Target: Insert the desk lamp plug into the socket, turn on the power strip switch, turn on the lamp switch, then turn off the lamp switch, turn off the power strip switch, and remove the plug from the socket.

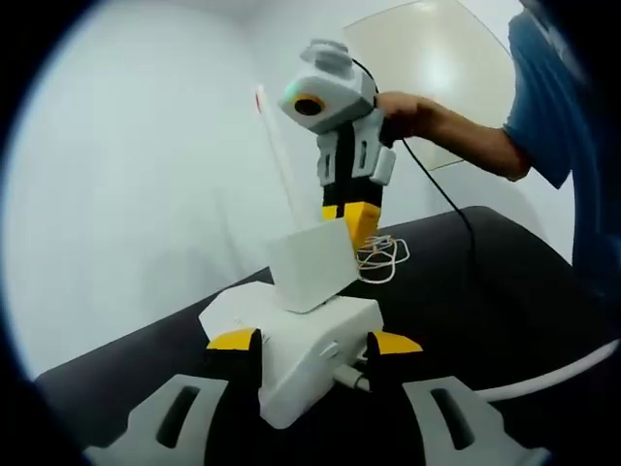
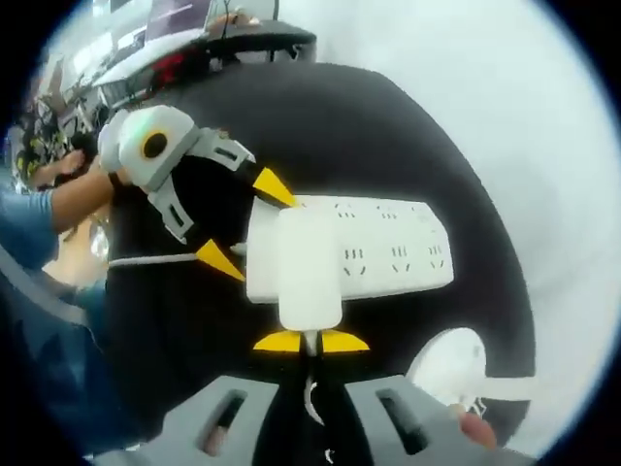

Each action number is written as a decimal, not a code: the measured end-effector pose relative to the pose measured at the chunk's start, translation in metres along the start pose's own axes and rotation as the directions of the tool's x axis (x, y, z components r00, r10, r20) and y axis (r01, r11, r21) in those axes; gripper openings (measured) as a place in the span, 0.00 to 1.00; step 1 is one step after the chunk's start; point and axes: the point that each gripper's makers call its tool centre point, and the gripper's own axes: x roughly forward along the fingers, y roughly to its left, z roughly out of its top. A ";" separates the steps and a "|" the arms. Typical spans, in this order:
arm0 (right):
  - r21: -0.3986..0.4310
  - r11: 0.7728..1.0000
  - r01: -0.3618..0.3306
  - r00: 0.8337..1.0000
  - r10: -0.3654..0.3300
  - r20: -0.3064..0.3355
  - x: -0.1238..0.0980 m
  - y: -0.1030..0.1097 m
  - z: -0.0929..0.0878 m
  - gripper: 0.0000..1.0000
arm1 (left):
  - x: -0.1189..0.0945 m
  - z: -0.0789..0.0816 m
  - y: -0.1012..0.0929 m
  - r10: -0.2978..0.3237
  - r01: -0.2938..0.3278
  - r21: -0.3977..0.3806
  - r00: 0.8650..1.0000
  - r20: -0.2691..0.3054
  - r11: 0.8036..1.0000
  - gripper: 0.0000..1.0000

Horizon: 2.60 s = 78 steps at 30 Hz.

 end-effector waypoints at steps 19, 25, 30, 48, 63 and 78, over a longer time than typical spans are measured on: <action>0.233 0.955 -0.181 0.962 0.122 0.243 0.021 0.024 -0.033 0.05 | 0.000 0.001 -0.002 -0.007 0.007 -0.015 1.000 0.010 1.000 0.41; 0.082 0.996 -0.043 0.996 0.037 0.076 0.001 0.017 -0.015 0.05 | 0.000 0.000 -0.002 -0.007 0.007 -0.019 1.000 0.006 1.000 0.42; 0.012 1.000 -0.003 1.000 0.003 0.015 -0.001 0.006 -0.001 0.05 | -0.001 0.000 0.001 -0.002 0.002 -0.038 1.000 0.010 0.999 0.42; 0.270 0.941 -0.204 0.935 0.105 0.340 0.026 0.025 -0.036 0.05 | 0.001 0.000 -0.002 -0.010 0.010 -0.018 1.000 0.011 1.000 0.41; 0.212 0.963 -0.164 0.947 0.094 0.308 -0.014 0.013 -0.007 0.05 | 0.000 0.001 -0.002 -0.008 0.009 -0.019 1.000 0.018 1.000 0.42; 0.443 0.739 -0.507 0.827 0.274 0.490 -0.018 0.015 -0.043 0.05 | -0.009 0.010 -0.011 -0.051 0.051 0.005 0.998 0.021 0.999 0.42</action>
